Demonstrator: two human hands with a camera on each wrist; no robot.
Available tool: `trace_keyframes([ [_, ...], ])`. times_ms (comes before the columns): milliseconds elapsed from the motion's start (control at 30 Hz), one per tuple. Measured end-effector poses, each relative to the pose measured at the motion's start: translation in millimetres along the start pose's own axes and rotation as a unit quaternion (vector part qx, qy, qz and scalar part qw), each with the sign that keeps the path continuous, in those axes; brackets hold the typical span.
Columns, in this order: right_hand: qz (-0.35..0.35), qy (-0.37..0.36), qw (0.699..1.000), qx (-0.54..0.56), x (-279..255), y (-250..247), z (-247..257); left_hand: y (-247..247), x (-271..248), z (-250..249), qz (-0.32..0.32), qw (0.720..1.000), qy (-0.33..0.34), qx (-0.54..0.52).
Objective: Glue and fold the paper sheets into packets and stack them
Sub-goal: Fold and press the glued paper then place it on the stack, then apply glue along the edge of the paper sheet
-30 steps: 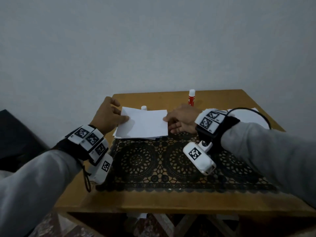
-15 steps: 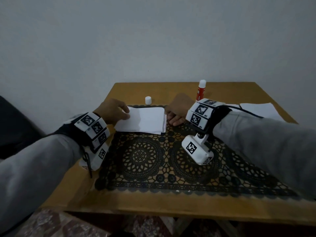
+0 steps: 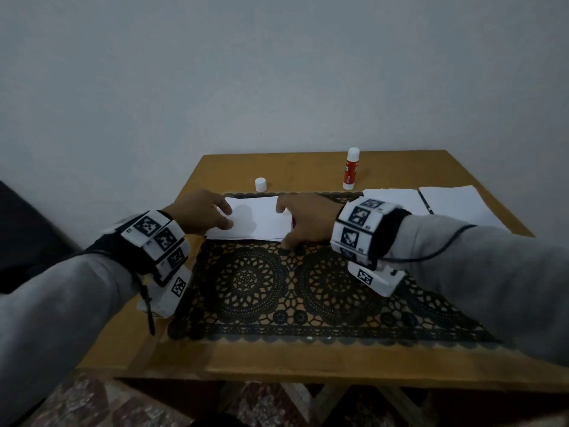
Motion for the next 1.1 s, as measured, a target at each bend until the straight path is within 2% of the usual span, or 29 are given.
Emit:
trace_keyframes([
  [100,-0.004,-0.034,0.998,-0.061,4,7,7,1,-1,-2,-0.006,0.999,0.007,0.031],
  [233,-0.043,-0.037,0.996,-0.071,5,6,6,2,-2,-3,-0.01,0.999,0.016,0.052],
  [433,-0.024,-0.018,0.999,0.013,-10,-2,-8,3,-5,-5,-0.019,0.995,0.025,0.096],
  [533,-0.074,-0.008,0.997,0.022,-38,-20,-32,4,-11,-16,-0.04,0.989,0.045,0.139],
  [667,-0.177,0.05,0.982,0.03,-83,-44,-100,17,-24,-65,-0.06,0.974,0.145,0.163],
  [767,-0.24,0.111,0.963,0.042,-111,-55,-153,43,-35,-119,-0.03,0.96,0.225,0.165],
  [867,-0.255,0.159,0.953,0.043,-125,-53,-188,80,-42,-174,0.03,0.938,0.286,0.191],
  [967,-0.274,0.181,0.943,0.057,-128,-51,-200,118,-42,-219,0.074,0.915,0.327,0.223],
  [1100,-0.279,0.188,0.937,0.091,-123,-47,-203,158,-27,-254,0.098,0.896,0.334,0.275],
])
Point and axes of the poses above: each hand's wrist, its own x-axis towards the middle knuckle, its own y-axis out of the palm, z = x × y, the point moved 8 cm from there along x, towards the middle knuckle, and after that the axes turned 3 degrees about z, right-handed, at the moved point
